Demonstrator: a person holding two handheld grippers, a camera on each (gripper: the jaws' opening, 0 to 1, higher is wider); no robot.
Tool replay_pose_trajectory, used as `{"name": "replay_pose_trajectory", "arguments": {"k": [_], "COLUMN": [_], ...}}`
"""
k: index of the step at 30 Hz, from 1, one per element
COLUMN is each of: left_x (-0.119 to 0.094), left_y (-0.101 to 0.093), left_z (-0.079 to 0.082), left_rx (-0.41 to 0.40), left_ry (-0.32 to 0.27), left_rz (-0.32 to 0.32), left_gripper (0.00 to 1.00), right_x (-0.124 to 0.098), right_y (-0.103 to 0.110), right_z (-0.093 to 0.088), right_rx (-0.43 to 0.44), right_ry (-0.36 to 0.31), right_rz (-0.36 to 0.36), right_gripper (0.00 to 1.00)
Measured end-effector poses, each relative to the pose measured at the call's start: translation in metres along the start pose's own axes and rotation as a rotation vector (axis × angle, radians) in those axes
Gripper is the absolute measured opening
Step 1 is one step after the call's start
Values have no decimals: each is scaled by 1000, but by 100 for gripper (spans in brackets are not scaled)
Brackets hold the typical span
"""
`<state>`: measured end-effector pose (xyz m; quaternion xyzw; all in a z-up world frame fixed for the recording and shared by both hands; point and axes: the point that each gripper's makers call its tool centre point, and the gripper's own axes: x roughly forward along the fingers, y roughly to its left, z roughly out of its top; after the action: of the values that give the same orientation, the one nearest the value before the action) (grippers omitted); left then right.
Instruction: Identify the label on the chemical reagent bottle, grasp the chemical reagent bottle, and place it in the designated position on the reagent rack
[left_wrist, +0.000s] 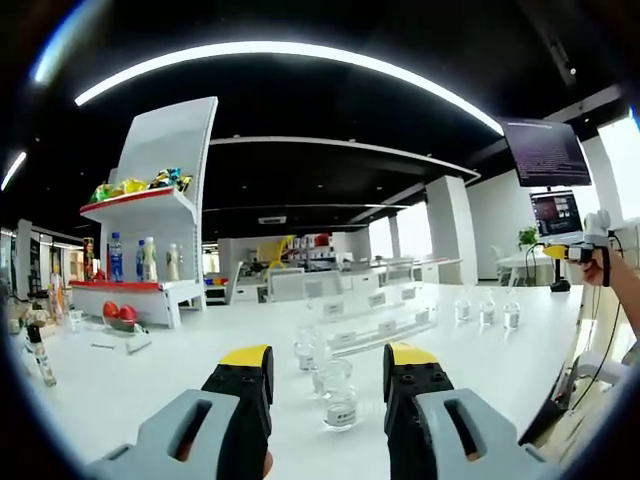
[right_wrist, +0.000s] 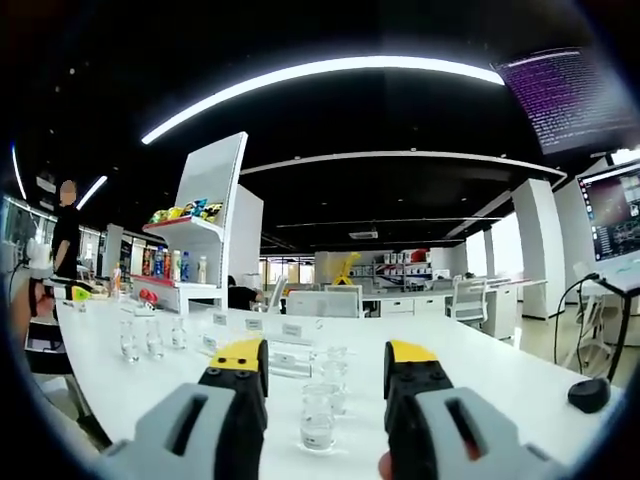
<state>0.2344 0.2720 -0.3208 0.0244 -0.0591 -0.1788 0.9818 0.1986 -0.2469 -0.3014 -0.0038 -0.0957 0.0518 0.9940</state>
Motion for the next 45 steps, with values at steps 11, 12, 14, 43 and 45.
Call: {"name": "replay_pose_trajectory", "arguments": {"k": [11, 12, 14, 43, 45], "left_x": [6, 7, 8, 10, 10], "left_y": [-5, -6, -7, 0, 1], "left_z": [1, 0, -1, -5, -5], "left_rx": [38, 38, 36, 21, 21], "left_ry": [5, 8, 10, 10, 9], "left_rz": [-20, -22, -26, -18, -18], "left_gripper": [45, 45, 45, 45, 45], "right_x": [10, 11, 13, 39, 40], "right_y": [7, 8, 8, 40, 38], "right_z": [-14, -16, -17, -52, -56], "right_rx": [-23, -27, -29, -73, -71], "right_ry": [51, 58, 62, 176, 186], "right_rz": [13, 14, 17, 62, 61], "right_gripper": [46, 46, 45, 47, 47]}}
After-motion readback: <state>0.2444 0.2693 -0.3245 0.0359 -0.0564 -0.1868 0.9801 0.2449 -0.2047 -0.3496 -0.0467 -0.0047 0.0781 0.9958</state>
